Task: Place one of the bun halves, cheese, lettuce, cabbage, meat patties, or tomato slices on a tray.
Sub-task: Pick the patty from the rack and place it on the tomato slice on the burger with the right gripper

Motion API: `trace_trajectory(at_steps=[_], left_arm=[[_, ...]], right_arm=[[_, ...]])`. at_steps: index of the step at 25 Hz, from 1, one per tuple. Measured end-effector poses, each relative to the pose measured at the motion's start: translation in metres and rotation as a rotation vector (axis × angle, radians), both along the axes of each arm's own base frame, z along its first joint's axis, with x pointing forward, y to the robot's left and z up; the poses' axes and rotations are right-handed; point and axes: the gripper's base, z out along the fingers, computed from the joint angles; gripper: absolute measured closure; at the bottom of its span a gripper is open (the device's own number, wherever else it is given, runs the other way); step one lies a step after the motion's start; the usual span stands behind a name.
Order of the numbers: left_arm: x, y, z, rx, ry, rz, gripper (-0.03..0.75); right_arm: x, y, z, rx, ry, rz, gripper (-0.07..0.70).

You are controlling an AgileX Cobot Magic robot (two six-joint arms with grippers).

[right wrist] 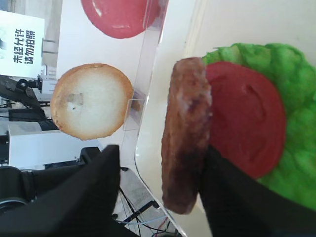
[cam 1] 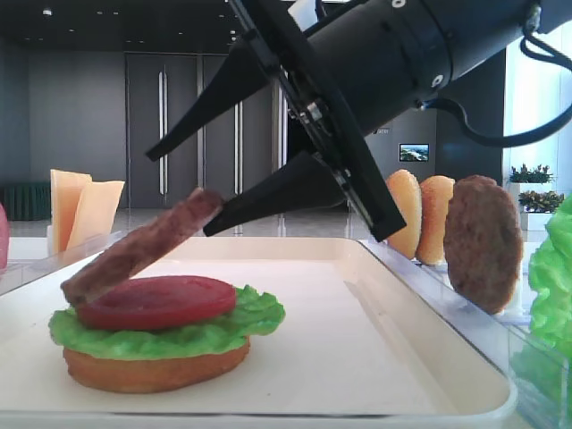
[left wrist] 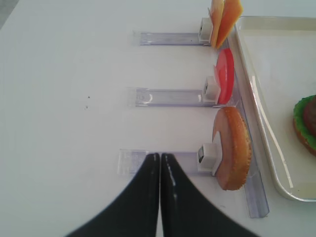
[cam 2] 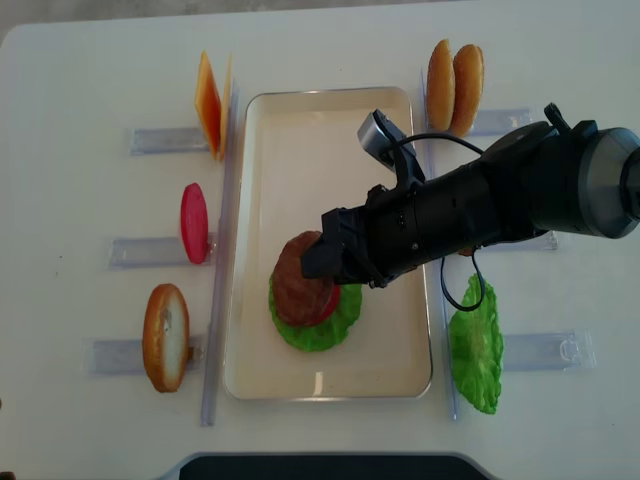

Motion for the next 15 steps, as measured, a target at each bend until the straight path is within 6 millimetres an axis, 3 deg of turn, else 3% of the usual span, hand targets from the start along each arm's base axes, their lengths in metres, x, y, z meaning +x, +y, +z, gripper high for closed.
trace_trajectory(at_steps=[6, 15], left_arm=[[0.000, 0.000, 0.000, 0.000, 0.000, 0.000, 0.719], [0.000, 0.000, 0.000, 0.000, 0.000, 0.000, 0.719]], right_arm=[[-0.001, -0.001, 0.006, -0.003, -0.039, 0.016, 0.123], [-0.003, -0.008, 0.012, -0.123, -0.066, 0.055, 0.096]])
